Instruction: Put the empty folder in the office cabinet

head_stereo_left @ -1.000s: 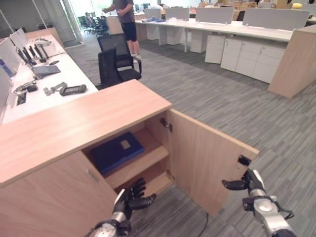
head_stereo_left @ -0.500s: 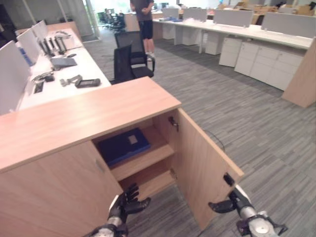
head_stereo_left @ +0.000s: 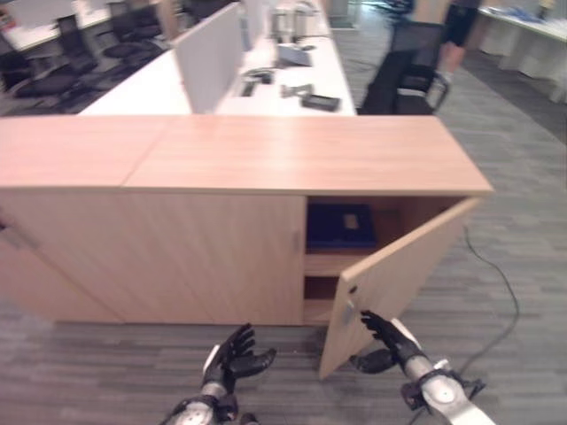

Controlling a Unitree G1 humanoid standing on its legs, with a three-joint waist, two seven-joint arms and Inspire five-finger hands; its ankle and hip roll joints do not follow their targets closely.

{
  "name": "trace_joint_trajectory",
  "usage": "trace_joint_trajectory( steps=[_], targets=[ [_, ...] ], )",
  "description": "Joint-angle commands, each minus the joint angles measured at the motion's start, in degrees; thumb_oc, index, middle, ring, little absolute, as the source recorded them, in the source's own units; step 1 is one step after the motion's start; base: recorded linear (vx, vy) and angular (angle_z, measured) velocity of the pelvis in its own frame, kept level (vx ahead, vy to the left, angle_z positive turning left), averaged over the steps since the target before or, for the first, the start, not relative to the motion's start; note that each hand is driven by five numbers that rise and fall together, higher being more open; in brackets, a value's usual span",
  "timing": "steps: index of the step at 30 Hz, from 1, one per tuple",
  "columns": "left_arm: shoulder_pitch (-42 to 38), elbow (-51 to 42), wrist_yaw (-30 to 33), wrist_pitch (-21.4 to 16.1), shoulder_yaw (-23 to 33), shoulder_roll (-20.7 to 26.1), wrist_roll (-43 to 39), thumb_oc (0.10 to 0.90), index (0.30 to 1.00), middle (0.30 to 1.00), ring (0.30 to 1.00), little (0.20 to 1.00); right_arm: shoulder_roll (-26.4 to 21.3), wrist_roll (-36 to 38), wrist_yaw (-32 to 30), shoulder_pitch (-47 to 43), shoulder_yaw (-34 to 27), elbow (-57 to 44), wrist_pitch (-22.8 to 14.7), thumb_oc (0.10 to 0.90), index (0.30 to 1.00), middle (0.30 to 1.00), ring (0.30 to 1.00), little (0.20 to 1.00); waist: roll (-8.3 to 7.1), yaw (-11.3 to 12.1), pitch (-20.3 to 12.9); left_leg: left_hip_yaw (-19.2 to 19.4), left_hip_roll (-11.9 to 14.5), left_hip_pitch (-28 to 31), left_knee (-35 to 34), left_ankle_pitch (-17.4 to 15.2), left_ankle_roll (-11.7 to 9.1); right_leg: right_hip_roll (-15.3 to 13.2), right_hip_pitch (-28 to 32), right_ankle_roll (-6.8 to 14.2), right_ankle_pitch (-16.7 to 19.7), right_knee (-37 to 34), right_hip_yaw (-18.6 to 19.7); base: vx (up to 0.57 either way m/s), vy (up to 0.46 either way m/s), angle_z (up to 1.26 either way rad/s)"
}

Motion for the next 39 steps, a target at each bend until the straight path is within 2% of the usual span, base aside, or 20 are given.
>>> trace_joint_trajectory(
  steps=[1, 2, 3, 4, 5, 6, 8, 9, 10, 11, 12, 14, 15, 16, 17, 18, 19, 21, 26, 39],
  targets=[
    [-3.8, -4.6, -1.3, -3.2, 0.5, 2.9, 0.1, 0.800, 0.900, 0.900, 0.900, 0.900, 2.4, -0.4, 2.6, -13.5, 1.1, -7.7, -9.3, 0.800, 0.900, 0.900, 0.900, 0.900, 0.58, 3.7, -0.4, -4.4, 3.8, 2.0, -0.9, -1.7, -2.8, 0.4, 4.3, 1.4, -9.1, 7.9, -0.1, 0.06, 0.185, 0.50],
    [-4.2, -4.6, -1.7, -2.9, 0.5, 3.5, 0.0, 0.800, 0.900, 0.900, 0.900, 0.900, 3.1, -0.1, 2.4, -14.2, 0.6, -7.3, -9.3, 0.800, 0.900, 0.900, 0.900, 0.900, -0.21, 4.7, 0.0, -5.2, 2.2, 1.8, -0.7, -2.9, -1.5, -2.0, 2.9, 2.9, -7.7, 12.4, -0.4, -0.01, 0.206, 0.59],
    [-4.3, -4.8, -1.9, -2.7, 0.6, 3.8, -0.2, 0.800, 0.900, 0.900, 0.900, 0.900, 3.3, -0.1, 2.2, -14.5, 0.1, -7.1, -9.2, 0.800, 0.900, 0.900, 0.900, 0.900, -0.53, 5.1, 0.3, -4.4, 1.3, 1.3, -0.3, -2.7, 0.0, -3.6, 1.6, 3.3, -5.3, 15.0, -1.4, 0.05, 0.190, 0.64],
    [-4.3, -4.8, -1.9, -2.7, 0.6, 3.8, -0.2, 0.800, 0.900, 0.900, 0.900, 0.900, 3.3, -0.1, 2.2, -14.5, 0.1, -7.1, -9.2, 0.800, 0.900, 0.900, 0.900, 0.900, -0.79, 5.0, 0.2, -5.5, 0.9, 1.8, -0.6, -3.8, -0.4, -3.7, 1.7, 4.1, -6.2, 15.5, -0.1, 0.04, 0.255, 0.45],
    [-3.8, -5.0, -1.8, -2.6, 0.7, 4.2, -0.5, 0.800, 0.900, 0.900, 0.900, 0.900, 3.7, 0.0, 1.2, -15.4, -1.1, -6.0, -9.0, 0.800, 0.900, 0.900, 0.900, 0.900, -0.91, 5.4, 0.7, -5.0, -0.8, 2.1, -0.8, -4.0, 1.7, -6.9, -0.8, 5.3, -0.6, 21.9, 0.2, 0.10, 0.199, 0.23],
    [-3.6, -5.2, -1.7, -2.5, 0.6, 4.6, -0.6, 0.800, 0.900, 0.900, 0.900, 0.900, 3.7, 0.2, 0.7, -15.7, -1.8, -5.8, -8.9, 0.800, 0.900, 0.900, 0.900, 0.900, -0.61, 5.2, 1.2, -5.7, -1.2, 2.5, -0.9, -4.3, 2.2, -7.5, -2.0, 6.1, 1.8, 25.1, 1.9, 0.06, 0.233, 0.15],
    [-3.5, -5.5, -1.6, -2.3, 0.6, 5.2, -0.7, 0.800, 0.900, 0.900, 0.900, 0.900, 3.3, 0.7, -0.8, -15.5, -4.4, -5.9, -9.0, 0.800, 0.900, 0.900, 0.900, 0.900, -0.09, 4.9, 1.9, -7.9, -1.5, 3.5, -1.8, -4.5, 2.8, -6.6, -4.7, 6.7, 3.6, 28.8, 6.6, 0.06, 0.059, 0.30],
    [-3.6, -5.5, -1.6, -2.3, 0.6, 5.2, -0.7, 0.800, 0.900, 0.900, 0.900, 0.900, 3.3, 0.7, -0.8, -15.5, -4.4, -5.9, -9.0, 0.800, 0.900, 0.900, 0.900, 0.900, -0.01, 5.0, 1.7, -7.9, -1.4, 3.3, -1.8, -4.3, 2.8, -6.4, -4.8, 6.7, 3.9, 28.5, 6.6, 0.14, 0.047, 0.51],
    [-3.6, -5.8, -1.6, -2.5, 0.0, 5.8, -1.0, 0.800, 0.900, 0.900, 0.900, 0.900, 2.2, 1.9, -3.2, -15.7, -7.9, -4.7, -9.3, 0.800, 0.900, 0.900, 0.900, 0.900, 0.47, 3.8, 1.7, -10.7, -2.1, 4.7, -3.8, -4.3, 2.7, -3.7, -6.3, 6.7, 2.1, 27.9, 12.2, 0.18, 0.039, 0.54],
    [-3.6, -5.9, -1.7, -2.5, -0.2, 6.1, -1.1, 0.800, 0.900, 0.900, 0.900, 0.900, 1.6, 2.6, -4.5, -16.1, -9.7, -3.5, -9.6, 0.800, 0.900, 0.900, 0.900, 0.900, 0.68, 3.3, 1.6, -12.0, -2.5, 5.2, -4.5, -4.3, 2.6, -2.4, -6.7, 6.4, 0.3, 26.5, 13.9, 0.18, 0.037, 0.58],
    [-3.7, -5.9, -1.7, -2.5, -0.2, 6.0, -1.1, 0.800, 0.900, 0.900, 0.900, 0.900, 1.6, 2.7, -4.5, -16.2, -9.8, -3.5, -9.6, 0.800, 0.900, 0.900, 0.900, 0.900, 0.79, 3.3, 1.5, -12.0, -2.4, 5.0, -4.5, -4.1, 2.6, -2.3, -6.8, 6.4, 0.6, 26.2, 13.8, 0.12, 0.017, 0.54],
    [-4.0, -6.0, -2.3, -2.3, -0.8, 6.4, -2.0, 0.800, 0.900, 0.900, 0.900, 0.900, 0.3, 4.2, -7.1, -17.4, -13.0, -0.9, -10.0, 0.800, 0.900, 0.900, 0.900, 0.900, 0.96, 2.3, 1.6, -14.3, -3.1, 6.1, -5.4, -4.3, 2.4, 0.2, -7.9, 4.8, -3.7, 22.3, 15.7, 0.18, -0.018, 0.56],
    [-4.6, -5.9, -2.5, -2.2, -1.2, 6.8, -2.6, 0.800, 0.900, 0.900, 0.900, 0.900, -0.9, 6.0, -9.9, -18.8, -16.0, 2.7, -10.5, 0.800, 0.900, 0.900, 0.900, 0.900, 0.27, 1.6, 1.3, -15.4, -3.9, 6.9, -5.7, -5.1, 1.8, 1.5, -8.7, 3.2, -5.7, 14.0, 16.1, 0.22, -0.139, 0.42],
    [-4.7, -6.3, -2.7, -2.3, -1.1, 7.0, -2.4, 0.800, 0.900, 0.900, 0.900, 0.900, -1.8, 6.6, -10.7, -19.4, -17.9, 4.3, -10.8, 0.800, 0.900, 0.900, 0.900, 0.900, -0.07, 1.3, 1.5, -16.9, -4.2, 7.6, -5.8, -5.8, 1.5, 1.9, -7.5, 4.2, -5.0, 10.8, 17.9, 0.15, -0.140, 0.35],
    [-4.7, -6.3, -2.7, -2.3, -1.1, 7.0, -2.4, 0.800, 0.900, 0.900, 0.900, 0.900, -1.9, 6.6, -10.7, -19.5, -18.0, 4.4, -10.8, 0.800, 0.900, 0.900, 0.900, 0.900, -0.07, 1.3, 1.5, -16.9, -4.2, 7.4, -5.7, -5.6, 1.5, 1.9, -7.6, 4.1, -4.6, 10.5, 17.8, 0.07, -0.104, 0.64],
    [-4.7, -6.3, -3.5, -2.3, -1.0, 6.5, -2.6, 0.800, 0.900, 0.900, 0.900, 0.900, -2.9, 7.2, -11.2, -19.5, -19.0, 5.8, -10.5, 0.800, 0.900, 0.900, 0.900, 0.900, -0.70, 1.0, 0.9, -17.7, -5.1, 7.8, -5.4, -6.5, 1.3, 2.3, -6.6, 3.9, -4.1, 6.8, 19.9, 0.06, -0.042, 0.74],
    [-4.4, -6.4, -3.7, -2.4, -0.8, 6.2, -2.7, 0.800, 0.900, 0.900, 0.900, 0.900, -3.3, 7.6, -11.7, -19.3, -20.3, 6.8, -10.7, 0.800, 0.900, 0.900, 0.900, 0.900, -0.85, 0.9, 0.5, -17.8, -5.5, 7.9, -5.4, -6.7, 1.3, 2.2, -5.8, 4.1, -3.0, 5.9, 20.4, 0.13, -0.068, 1.07],
    [-3.4, -6.9, -4.1, -2.3, -0.2, 5.8, -3.3, 0.800, 0.900, 0.900, 0.900, 0.900, -4.6, 7.7, -12.2, -18.9, -22.0, 8.0, -10.7, 0.800, 0.900, 0.900, 0.900, 0.900, -0.76, 1.0, -0.3, -17.9, -5.5, 8.5, -5.6, -6.7, 1.2, 2.2, -5.0, 4.3, -2.0, 4.6, 20.7, 0.10, -0.046, 0.72],
    [-1.4, -7.4, -5.9, -1.5, -0.9, 4.8, -3.2, 0.800, 0.900, 0.900, 0.900, 0.900, -6.3, 7.5, -12.0, -17.7, -23.7, 10.6, -10.0, 0.800, 0.900, 0.900, 0.900, 0.900, -0.01, 0.9, -1.8, -18.4, -5.7, 10.3, -6.7, -6.9, 0.8, 2.6, -1.6, 3.9, -2.4, 1.5, 19.7, 0.07, -0.035, -0.01],
    [-1.0, -8.7, -6.1, -1.1, -1.4, 3.3, -3.4, 0.800, 0.900, 0.900, 0.900, 0.900, -4.5, 8.3, -9.1, -13.1, -22.7, 14.8, -9.1, 0.800, 0.900, 0.900, 0.900, 0.900, 1.86, -1.4, -2.6, -17.9, -4.1, 12.8, -8.0, -6.4, -0.5, 4.0, 1.0, 2.8, -3.6, -1.0, 19.3, 0.01, -0.052, 0.00]
  ],
)
